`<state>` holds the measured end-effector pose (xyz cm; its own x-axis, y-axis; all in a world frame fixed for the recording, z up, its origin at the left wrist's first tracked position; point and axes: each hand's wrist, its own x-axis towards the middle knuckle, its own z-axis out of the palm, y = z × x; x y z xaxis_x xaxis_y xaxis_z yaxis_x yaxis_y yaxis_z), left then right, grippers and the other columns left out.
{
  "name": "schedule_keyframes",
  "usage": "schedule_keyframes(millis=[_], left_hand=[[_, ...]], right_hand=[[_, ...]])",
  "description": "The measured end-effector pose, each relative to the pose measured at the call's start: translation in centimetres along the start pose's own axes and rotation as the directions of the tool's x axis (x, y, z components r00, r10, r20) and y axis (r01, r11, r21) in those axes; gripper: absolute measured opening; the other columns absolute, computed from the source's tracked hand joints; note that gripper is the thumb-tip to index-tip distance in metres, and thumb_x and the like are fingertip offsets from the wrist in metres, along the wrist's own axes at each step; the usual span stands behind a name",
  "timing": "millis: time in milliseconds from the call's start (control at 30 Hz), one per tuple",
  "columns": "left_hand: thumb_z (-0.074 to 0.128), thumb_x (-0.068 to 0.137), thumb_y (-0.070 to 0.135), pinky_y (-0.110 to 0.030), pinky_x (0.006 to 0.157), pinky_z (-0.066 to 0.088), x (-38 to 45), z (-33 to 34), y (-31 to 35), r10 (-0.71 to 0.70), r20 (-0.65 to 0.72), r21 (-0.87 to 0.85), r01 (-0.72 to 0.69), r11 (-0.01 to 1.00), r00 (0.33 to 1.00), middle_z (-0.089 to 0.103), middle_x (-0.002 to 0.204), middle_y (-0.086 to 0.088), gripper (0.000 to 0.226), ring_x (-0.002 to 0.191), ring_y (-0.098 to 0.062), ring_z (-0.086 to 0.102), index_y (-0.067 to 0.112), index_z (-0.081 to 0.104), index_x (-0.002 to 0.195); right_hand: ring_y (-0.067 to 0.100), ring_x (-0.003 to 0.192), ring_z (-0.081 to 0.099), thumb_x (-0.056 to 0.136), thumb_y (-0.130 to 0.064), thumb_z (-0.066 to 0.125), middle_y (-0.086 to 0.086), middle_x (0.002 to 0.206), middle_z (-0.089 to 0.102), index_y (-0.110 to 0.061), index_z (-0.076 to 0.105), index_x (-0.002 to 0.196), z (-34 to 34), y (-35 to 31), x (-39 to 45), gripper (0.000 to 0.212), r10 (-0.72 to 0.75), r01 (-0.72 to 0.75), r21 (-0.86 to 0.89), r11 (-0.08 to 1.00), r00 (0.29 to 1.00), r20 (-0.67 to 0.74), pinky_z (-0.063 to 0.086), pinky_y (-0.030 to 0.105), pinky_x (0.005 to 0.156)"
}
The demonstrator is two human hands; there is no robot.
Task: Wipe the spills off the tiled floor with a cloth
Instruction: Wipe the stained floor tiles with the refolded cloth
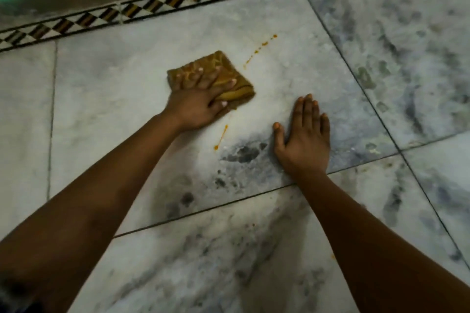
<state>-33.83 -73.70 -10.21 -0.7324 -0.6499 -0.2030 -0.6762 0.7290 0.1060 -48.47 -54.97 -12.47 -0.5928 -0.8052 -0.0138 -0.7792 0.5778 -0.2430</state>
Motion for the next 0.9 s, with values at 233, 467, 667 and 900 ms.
schedule_keyframes(millis=[233,467,667,900], left_hand=[[0.029,0.094,0.053,-0.064,0.107,-0.004,7.4,-2.1,0.2,-0.230,0.032,-0.067,0.232,0.970,0.973,-0.002,0.158,0.002,0.052,0.144,-0.033,-0.001,0.044,0.016,0.144],[0.032,0.095,0.052,-0.057,0.109,-0.008,1.5,0.7,1.7,0.026,-0.065,-0.044,-0.029,0.999,0.998,0.004,0.158,0.008,0.049,0.145,-0.027,-0.001,0.049,0.018,0.141],[0.032,0.096,0.048,-0.060,0.109,-0.002,6.8,-1.6,0.1,-0.159,0.000,-0.063,0.159,0.985,0.987,0.006,0.158,0.006,0.050,0.144,-0.028,0.002,0.043,0.019,0.144],[0.027,0.086,0.054,-0.054,0.111,-0.001,0.2,0.0,-0.9,0.074,-0.024,-0.045,-0.075,0.996,0.997,0.012,0.157,0.007,0.056,0.144,-0.027,0.005,0.046,0.018,0.141]], right_hand=[[0.023,0.146,0.003,0.095,-0.046,0.031,0.012,0.158,0.004,-0.007,0.006,0.150,0.3,-0.1,0.0,0.072,-0.005,0.006,0.019,1.000,1.000,-0.015,-0.003,0.036,0.117],[0.023,0.146,0.002,0.095,-0.047,0.030,0.012,0.158,0.004,-0.008,0.005,0.150,-0.1,-0.3,-0.1,0.072,0.008,-0.008,0.027,1.000,1.000,-0.003,-0.004,0.035,0.116],[0.022,0.146,0.000,0.095,-0.048,0.028,0.011,0.158,0.001,-0.009,0.002,0.149,0.2,-0.1,-0.1,0.072,0.006,-0.006,0.026,1.000,1.000,-0.002,-0.007,0.034,0.116],[0.022,0.146,0.000,0.095,-0.048,0.029,0.012,0.158,0.002,-0.008,0.003,0.149,0.0,-0.1,-0.2,0.073,0.007,-0.007,0.045,0.999,1.000,-0.002,-0.007,0.035,0.116]])
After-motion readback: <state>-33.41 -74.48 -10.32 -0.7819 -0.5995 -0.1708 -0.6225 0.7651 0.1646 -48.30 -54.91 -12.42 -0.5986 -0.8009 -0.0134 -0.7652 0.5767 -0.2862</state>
